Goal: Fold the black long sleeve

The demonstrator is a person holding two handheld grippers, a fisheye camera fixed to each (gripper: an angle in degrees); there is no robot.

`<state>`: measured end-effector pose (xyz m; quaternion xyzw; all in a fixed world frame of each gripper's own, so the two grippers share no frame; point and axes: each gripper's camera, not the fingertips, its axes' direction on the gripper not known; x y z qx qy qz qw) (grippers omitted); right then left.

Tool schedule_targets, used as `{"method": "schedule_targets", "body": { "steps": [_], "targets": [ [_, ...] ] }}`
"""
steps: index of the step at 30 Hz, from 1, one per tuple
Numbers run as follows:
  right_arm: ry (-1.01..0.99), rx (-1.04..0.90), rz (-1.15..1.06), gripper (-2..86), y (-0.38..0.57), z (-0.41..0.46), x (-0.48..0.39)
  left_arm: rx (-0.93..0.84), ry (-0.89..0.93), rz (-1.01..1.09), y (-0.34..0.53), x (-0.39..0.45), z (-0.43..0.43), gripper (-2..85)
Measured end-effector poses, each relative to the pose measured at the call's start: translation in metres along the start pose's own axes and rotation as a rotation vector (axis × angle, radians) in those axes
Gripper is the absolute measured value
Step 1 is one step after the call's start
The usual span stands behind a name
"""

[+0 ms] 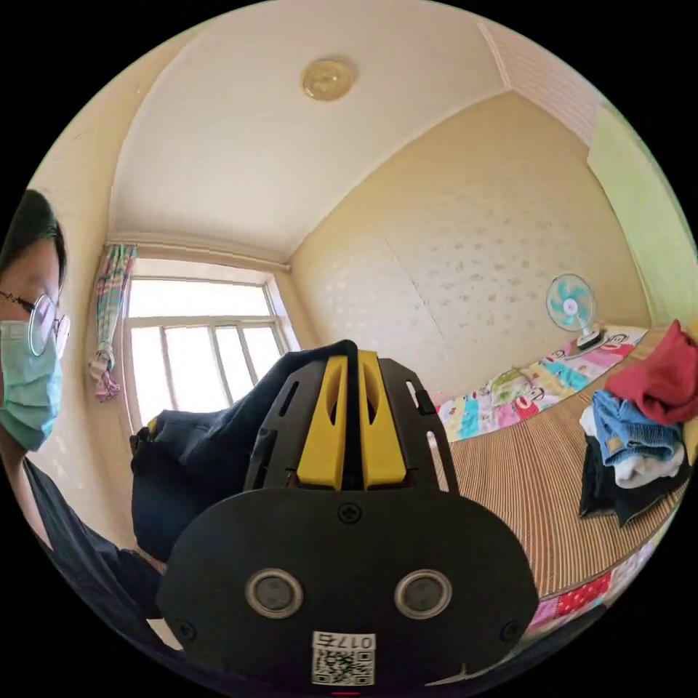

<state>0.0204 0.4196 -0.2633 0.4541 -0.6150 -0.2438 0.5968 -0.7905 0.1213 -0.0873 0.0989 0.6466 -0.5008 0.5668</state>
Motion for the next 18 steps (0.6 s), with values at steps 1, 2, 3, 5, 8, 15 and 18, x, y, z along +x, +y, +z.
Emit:
{"method": "schedule_targets", "body": {
  "steps": [1, 2, 3, 5, 8, 15, 18],
  "targets": [
    [0.016, 0.072, -0.051, 3.4, -0.009, -0.016, -0.022, -0.019, -0.072, 0.022, -0.003, 0.008, 0.003, 2.2],
    [0.031, 0.104, -0.068, 3.4, -0.012, -0.022, -0.033, -0.025, -0.099, 0.062, -0.005, 0.017, 0.010, 2.2],
    [0.067, 0.164, -0.087, 3.4, -0.017, -0.033, -0.052, -0.025, -0.119, 0.076, -0.006, 0.021, 0.014, 2.2],
    [0.098, 0.221, -0.094, 3.4, -0.023, -0.039, -0.071, 0.017, -0.281, 0.080, -0.012, 0.035, 0.029, 1.8],
    [0.101, 0.287, -0.151, 3.5, -0.028, -0.028, -0.087, 0.038, -0.462, 0.108, -0.035, 0.042, 0.057, 1.7],
    [0.322, -0.110, -0.301, 4.4, -0.078, 0.209, -0.034, -0.345, -0.777, 0.018, -0.125, -0.123, 0.198, 4.4],
    [0.459, -0.523, -0.292, 5.6, -0.043, 0.354, 0.035, -0.563, -1.004, -0.100, -0.117, -0.250, 0.264, 8.6]
  ]
}}
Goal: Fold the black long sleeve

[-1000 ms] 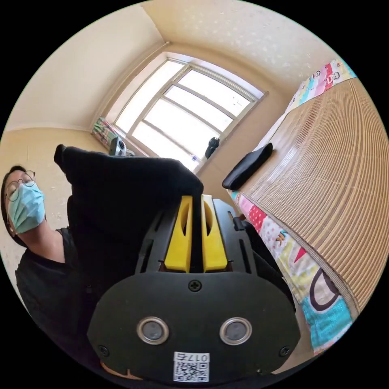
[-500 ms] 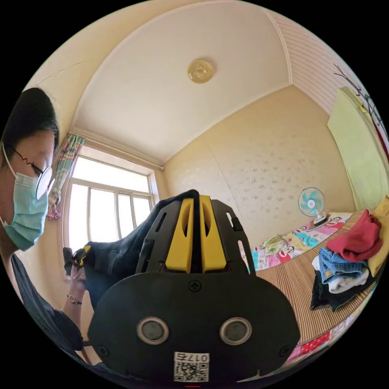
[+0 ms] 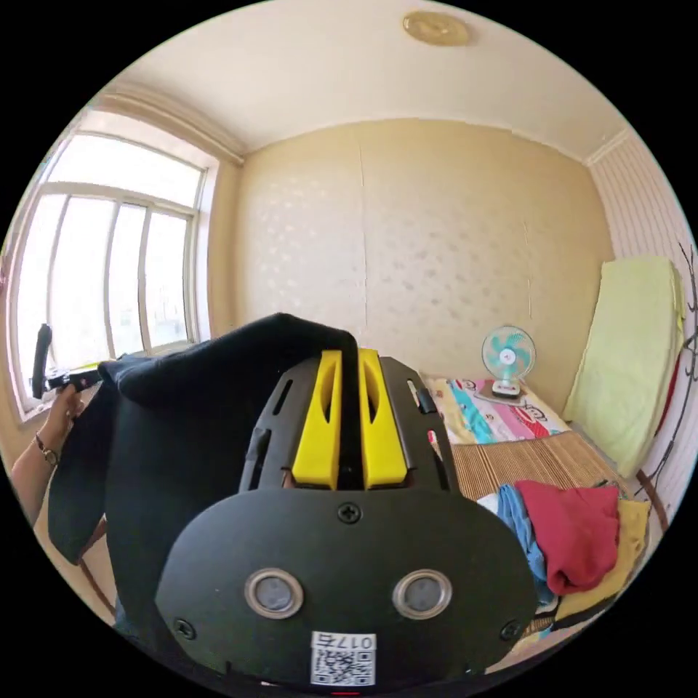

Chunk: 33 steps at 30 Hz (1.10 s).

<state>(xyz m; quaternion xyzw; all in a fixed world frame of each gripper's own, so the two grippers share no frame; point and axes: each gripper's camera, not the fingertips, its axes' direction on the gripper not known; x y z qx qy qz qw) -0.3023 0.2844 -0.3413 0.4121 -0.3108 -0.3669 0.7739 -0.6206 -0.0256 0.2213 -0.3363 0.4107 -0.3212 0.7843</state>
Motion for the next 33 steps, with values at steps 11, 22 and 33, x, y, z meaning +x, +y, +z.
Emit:
{"method": "schedule_targets", "body": {
  "steps": [11, 22, 33],
  "targets": [
    [-0.142, -0.623, -0.005, 6.8, 0.254, 0.202, -0.080, -0.578, 0.292, -0.068, 0.172, 0.055, 0.215, 7.9],
    [-0.142, -0.673, 0.198, 0.8, 0.377, 0.221, -0.043, -0.332, 0.402, -0.625, 0.324, -0.047, 0.100, 8.7],
    [-0.474, -0.615, 0.493, 0.4, 0.424, 0.219, 0.032, 0.050, 0.651, -1.824, 0.489, -0.207, 0.060, 15.0]
  ]
}}
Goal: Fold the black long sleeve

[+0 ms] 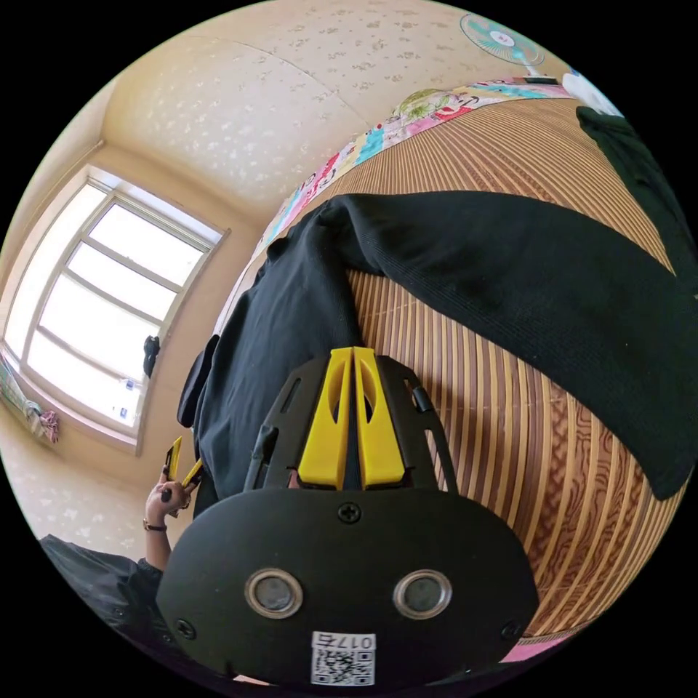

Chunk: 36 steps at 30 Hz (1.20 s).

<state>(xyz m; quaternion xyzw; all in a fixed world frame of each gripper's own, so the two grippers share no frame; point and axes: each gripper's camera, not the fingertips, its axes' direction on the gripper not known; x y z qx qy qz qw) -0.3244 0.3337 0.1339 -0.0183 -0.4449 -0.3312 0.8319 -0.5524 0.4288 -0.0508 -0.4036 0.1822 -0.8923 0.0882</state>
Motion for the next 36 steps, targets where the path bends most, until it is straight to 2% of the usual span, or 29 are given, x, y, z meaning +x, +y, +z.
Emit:
{"method": "schedule_targets", "body": {
  "steps": [1, 3, 5, 9, 11, 12, 16, 17, 20, 21, 24, 26, 31, 36],
  "targets": [
    [-0.001, 0.003, -0.004, 0.4, 0.003, -0.001, 0.002, 0.052, 0.046, -0.050, -0.005, -0.003, -0.005, 13.3],
    [0.015, 0.006, -0.014, 0.5, 0.007, -0.002, 0.002, 0.163, 0.112, -0.007, -0.001, 0.008, -0.015, 6.3],
    [0.035, 0.008, -0.025, 0.4, 0.011, -0.003, 0.001, 0.248, 0.063, 0.318, 0.007, 0.067, -0.014, 4.5],
    [0.064, 0.023, -0.050, 0.4, 0.023, -0.007, 0.002, 0.192, -0.100, 0.816, 0.042, 0.185, 0.059, 5.0],
    [0.079, 0.025, -0.057, 0.3, 0.027, -0.008, 0.003, 0.117, -0.162, 1.141, 0.100, 0.249, 0.142, 5.3],
    [0.088, 0.024, -0.061, 0.3, 0.030, -0.009, 0.003, 0.084, -0.170, 1.193, 0.116, 0.259, 0.166, 5.3],
    [0.064, 0.020, -0.048, 0.3, 0.037, -0.016, 0.014, -0.319, -0.279, 1.451, 0.226, 0.259, 0.356, 11.2],
    [0.056, 0.020, -0.044, 0.3, 0.038, -0.017, 0.016, -0.428, -0.377, 1.477, 0.246, 0.234, 0.406, 12.0],
    [0.021, 0.020, -0.027, 0.3, 0.042, -0.025, 0.027, -0.530, -0.664, 1.379, 0.261, 0.152, 0.472, 12.2],
    [0.015, 0.019, -0.023, 0.3, 0.044, -0.027, 0.030, -0.532, -0.686, 1.357, 0.260, 0.137, 0.473, 12.2],
    [0.018, 0.022, -0.029, 0.4, 0.049, -0.032, 0.034, -0.531, -0.699, 1.348, 0.263, 0.077, 0.446, 11.9],
    [0.020, 0.024, -0.034, 0.4, 0.052, -0.035, 0.036, -0.499, -0.775, 1.408, 0.272, 0.046, 0.410, 11.8],
    [0.024, 0.022, -0.037, 0.4, 0.057, -0.047, 0.042, -0.421, -0.862, 1.447, 0.286, 0.023, 0.323, 12.4],
    [0.036, 0.016, -0.031, 0.3, 0.059, -0.059, 0.047, -0.321, -1.068, 1.363, 0.278, -0.015, 0.276, 11.4]
  ]
}}
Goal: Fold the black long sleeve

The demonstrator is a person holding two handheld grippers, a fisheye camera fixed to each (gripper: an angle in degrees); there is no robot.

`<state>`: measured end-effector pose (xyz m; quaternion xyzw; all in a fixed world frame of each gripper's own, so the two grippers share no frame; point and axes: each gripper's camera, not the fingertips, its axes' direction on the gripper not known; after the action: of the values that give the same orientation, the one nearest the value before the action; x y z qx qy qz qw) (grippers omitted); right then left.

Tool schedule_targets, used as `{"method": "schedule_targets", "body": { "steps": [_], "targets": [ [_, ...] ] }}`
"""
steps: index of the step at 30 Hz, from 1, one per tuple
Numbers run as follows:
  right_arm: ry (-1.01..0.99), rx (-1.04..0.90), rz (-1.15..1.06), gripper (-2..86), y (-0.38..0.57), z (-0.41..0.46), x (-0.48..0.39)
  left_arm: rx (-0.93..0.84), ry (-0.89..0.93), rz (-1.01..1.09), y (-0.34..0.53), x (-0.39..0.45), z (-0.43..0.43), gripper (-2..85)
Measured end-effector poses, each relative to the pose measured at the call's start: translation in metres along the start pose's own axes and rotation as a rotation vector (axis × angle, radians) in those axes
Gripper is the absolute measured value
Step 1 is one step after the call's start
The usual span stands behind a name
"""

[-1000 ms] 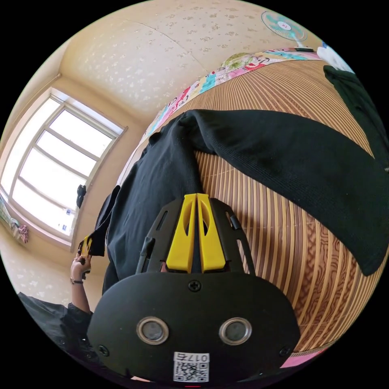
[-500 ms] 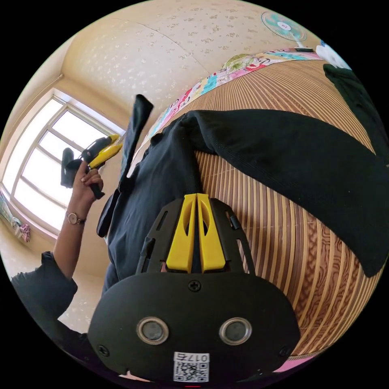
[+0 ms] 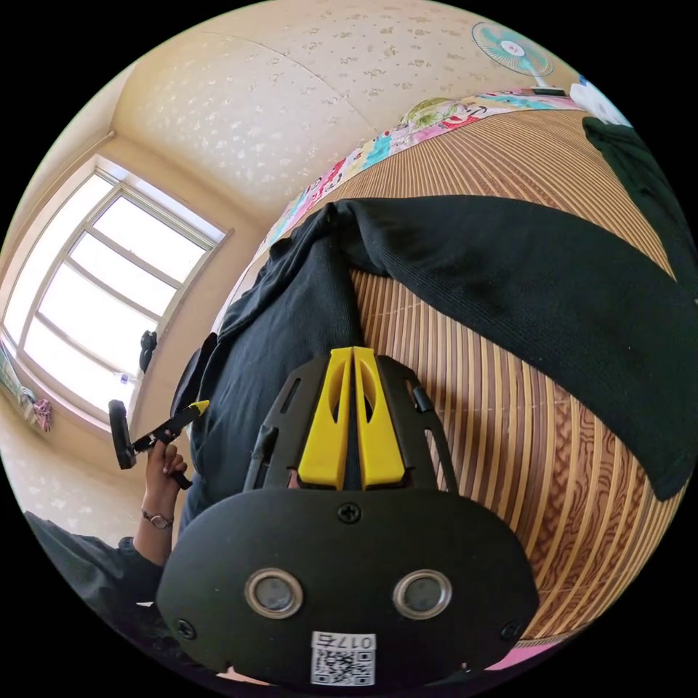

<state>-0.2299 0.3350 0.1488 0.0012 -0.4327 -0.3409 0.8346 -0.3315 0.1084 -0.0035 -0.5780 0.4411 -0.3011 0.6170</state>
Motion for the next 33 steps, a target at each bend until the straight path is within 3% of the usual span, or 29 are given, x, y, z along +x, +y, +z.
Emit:
{"method": "schedule_targets", "body": {
  "steps": [2, 7, 10, 12, 14, 17, 20, 22, 24, 28, 30, 33],
  "targets": [
    [0.022, -0.006, -0.001, 0.3, 0.000, -0.005, -0.001, 0.136, -0.040, 0.031, 0.034, 0.006, 0.005, 9.9],
    [0.281, -0.071, -0.117, 0.3, 0.019, -0.021, -0.039, 0.097, -0.157, 0.104, 0.060, 0.027, -0.001, 8.6],
    [0.455, -0.062, -0.257, 0.4, 0.067, -0.036, -0.065, 0.116, -0.065, 0.021, 0.089, 0.010, -0.011, 8.2],
    [0.465, -0.012, -0.255, 0.5, 0.102, -0.055, -0.063, 0.143, 0.026, -0.071, 0.110, -0.009, -0.020, 7.1],
    [0.367, 0.050, -0.176, 0.7, 0.132, -0.083, -0.045, 0.193, 0.186, -0.197, 0.139, -0.036, -0.031, 6.4],
    [0.143, 0.086, -0.005, 1.4, 0.151, -0.122, -0.001, 0.354, 0.342, -0.202, 0.166, -0.055, -0.038, 3.9],
    [-0.155, 0.068, 0.303, 4.0, 0.138, -0.151, 0.061, 0.479, 0.313, -0.169, 0.181, -0.057, -0.038, 3.7],
    [-0.414, 0.239, 0.474, 8.1, 0.131, -0.178, 0.106, 0.465, 0.326, -0.133, 0.177, -0.053, -0.036, 4.0],
    [-0.499, 0.366, 0.603, 9.3, 0.124, -0.195, 0.134, 0.432, 0.326, -0.068, 0.172, -0.046, -0.030, 4.7],
    [-0.433, 0.454, 0.852, 5.6, 0.093, -0.210, 0.184, 0.294, 0.337, -0.063, 0.167, -0.043, 0.000, 5.3],
    [-0.421, 0.472, 0.936, 3.9, 0.075, -0.213, 0.191, 0.314, 0.343, -0.067, 0.170, -0.047, 0.003, 4.9],
    [-0.289, 0.585, 0.869, 2.1, 0.027, -0.241, 0.152, 0.311, 0.359, -0.053, 0.170, -0.055, 0.006, 3.3]
  ]
}}
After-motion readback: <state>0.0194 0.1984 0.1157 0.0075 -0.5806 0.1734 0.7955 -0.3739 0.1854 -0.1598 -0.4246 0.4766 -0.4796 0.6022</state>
